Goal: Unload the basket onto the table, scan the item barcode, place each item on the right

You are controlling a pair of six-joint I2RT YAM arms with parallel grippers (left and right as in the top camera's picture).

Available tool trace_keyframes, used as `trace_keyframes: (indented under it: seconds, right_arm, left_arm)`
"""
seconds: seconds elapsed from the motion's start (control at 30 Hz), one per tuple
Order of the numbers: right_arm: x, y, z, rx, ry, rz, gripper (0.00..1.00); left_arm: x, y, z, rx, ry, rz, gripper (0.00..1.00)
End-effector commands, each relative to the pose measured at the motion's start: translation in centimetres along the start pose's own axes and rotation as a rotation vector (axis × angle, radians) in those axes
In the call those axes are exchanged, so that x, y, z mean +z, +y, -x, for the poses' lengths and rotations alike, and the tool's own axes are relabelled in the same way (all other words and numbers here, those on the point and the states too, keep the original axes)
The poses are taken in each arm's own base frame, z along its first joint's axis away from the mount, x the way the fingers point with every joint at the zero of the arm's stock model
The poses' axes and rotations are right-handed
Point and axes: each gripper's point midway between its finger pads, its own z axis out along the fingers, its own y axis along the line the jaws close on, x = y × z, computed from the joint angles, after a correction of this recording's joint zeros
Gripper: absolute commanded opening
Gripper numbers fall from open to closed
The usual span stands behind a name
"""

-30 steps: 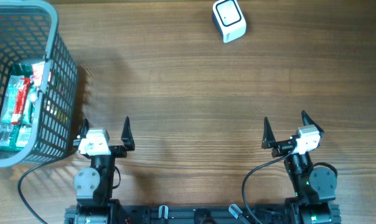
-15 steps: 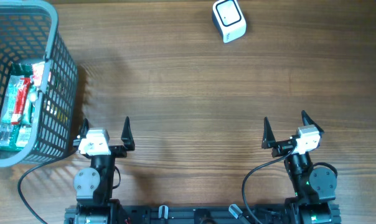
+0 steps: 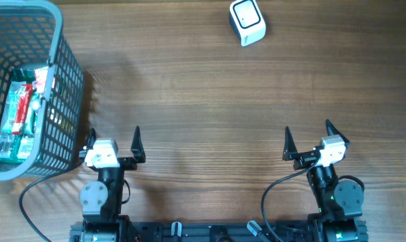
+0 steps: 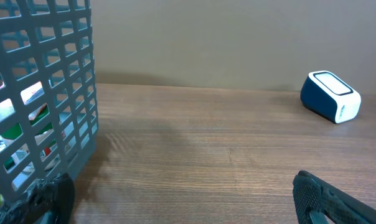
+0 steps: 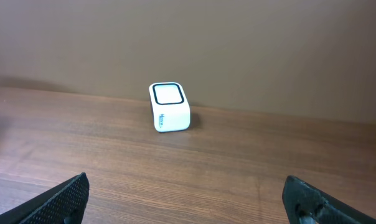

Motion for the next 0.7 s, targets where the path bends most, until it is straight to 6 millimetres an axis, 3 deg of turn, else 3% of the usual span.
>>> trace_keyframes:
  seconds: [0.0,0.67]
  right_arm:
    - [0.03,0.40,-0.06,0.020,0.001,0.022,1.00]
    - [0.03,0.40,-0.06,0.020,0.001,0.022,1.00]
  left_arm:
    - [0.02,-0.04,-0.26,0.002,0.010,-0.005,1.00]
    - [0.02,-0.04,-0.27,0.002,0.011,-0.005,1.00]
